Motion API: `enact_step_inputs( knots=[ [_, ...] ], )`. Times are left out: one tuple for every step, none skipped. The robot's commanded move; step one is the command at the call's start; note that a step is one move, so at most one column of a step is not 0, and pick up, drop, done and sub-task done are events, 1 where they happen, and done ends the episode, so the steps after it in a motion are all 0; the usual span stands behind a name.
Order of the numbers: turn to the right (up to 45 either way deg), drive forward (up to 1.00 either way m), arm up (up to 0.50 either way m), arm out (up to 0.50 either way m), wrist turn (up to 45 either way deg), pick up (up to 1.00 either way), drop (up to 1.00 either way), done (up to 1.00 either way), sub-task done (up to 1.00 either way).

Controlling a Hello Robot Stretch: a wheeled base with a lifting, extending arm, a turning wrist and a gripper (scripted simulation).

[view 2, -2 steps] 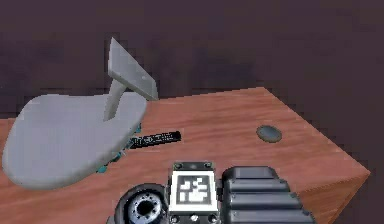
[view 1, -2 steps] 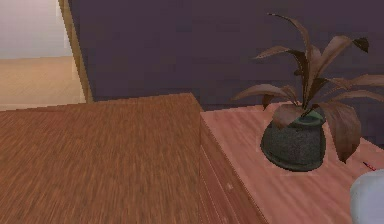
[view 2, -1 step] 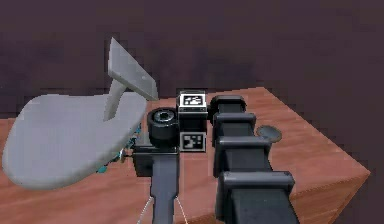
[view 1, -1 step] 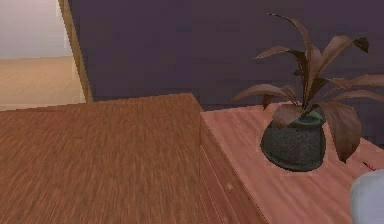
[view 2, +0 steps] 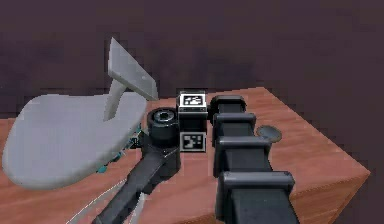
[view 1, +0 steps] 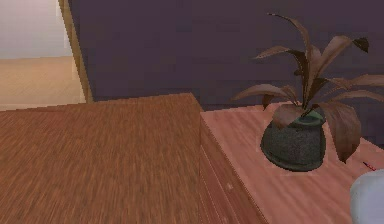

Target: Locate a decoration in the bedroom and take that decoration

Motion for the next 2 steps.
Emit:
enact_step_inputs(
  knots=[
    [0.0, 0.0, 0.0, 0.0, 45.0, 0.0, 0.0, 0.0, 0.0],
    [0.0, 0.0, 0.0, 0.0, 45.0, 0.0, 0.0, 0.0, 0.0]
  ],
)
